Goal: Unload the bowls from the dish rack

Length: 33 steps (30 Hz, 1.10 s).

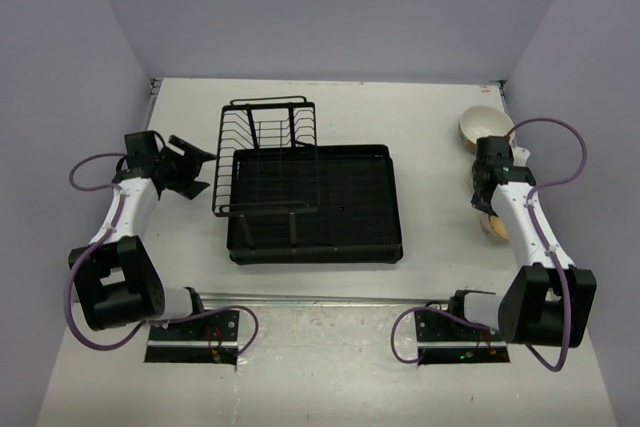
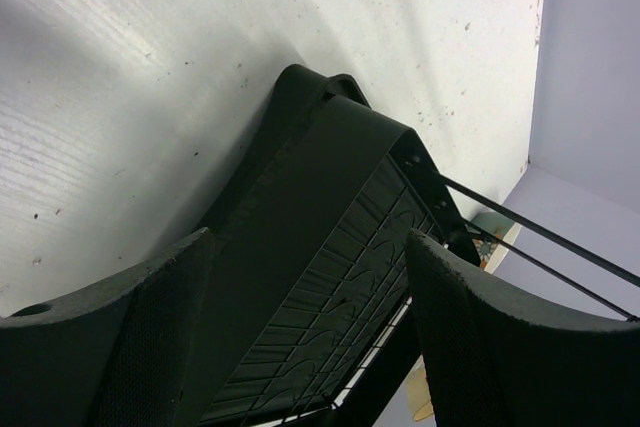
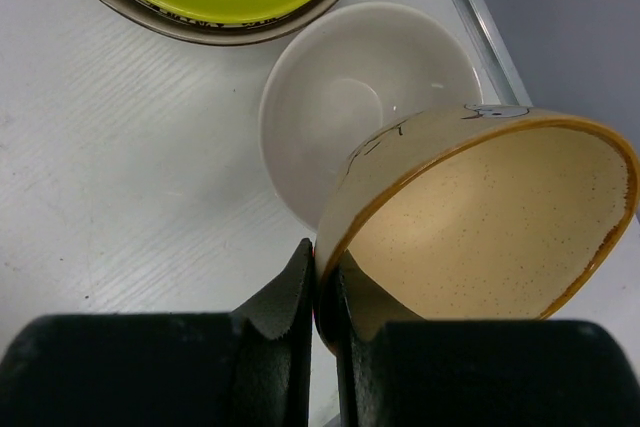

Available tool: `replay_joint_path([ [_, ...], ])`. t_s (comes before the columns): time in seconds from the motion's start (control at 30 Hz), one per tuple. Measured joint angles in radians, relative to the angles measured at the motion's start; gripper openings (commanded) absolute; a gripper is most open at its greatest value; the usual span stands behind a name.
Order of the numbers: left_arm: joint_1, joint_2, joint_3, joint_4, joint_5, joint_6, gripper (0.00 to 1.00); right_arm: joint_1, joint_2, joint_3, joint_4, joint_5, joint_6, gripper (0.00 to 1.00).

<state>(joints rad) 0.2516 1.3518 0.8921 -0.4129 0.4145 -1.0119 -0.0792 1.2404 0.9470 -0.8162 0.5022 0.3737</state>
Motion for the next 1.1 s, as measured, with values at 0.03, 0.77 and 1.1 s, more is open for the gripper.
replay_joint_path([
  [0.03,0.001,0.003,0.0,0.005,0.001,0.0,0.78,-0.001,0.01,0.0,-0.002,-0.002,0.005,0.0],
  [0.77,0.002,0.073,0.034,0.097,0.046,-0.056,0.77,-0.035,0.239,0.06,-0.006,-0.061,0.037,0.12],
  [1.1,0.002,0.1,0.034,0.11,0.047,-0.07,0.77,-0.071,0.266,0.125,-0.006,-0.073,0.028,0.35],
])
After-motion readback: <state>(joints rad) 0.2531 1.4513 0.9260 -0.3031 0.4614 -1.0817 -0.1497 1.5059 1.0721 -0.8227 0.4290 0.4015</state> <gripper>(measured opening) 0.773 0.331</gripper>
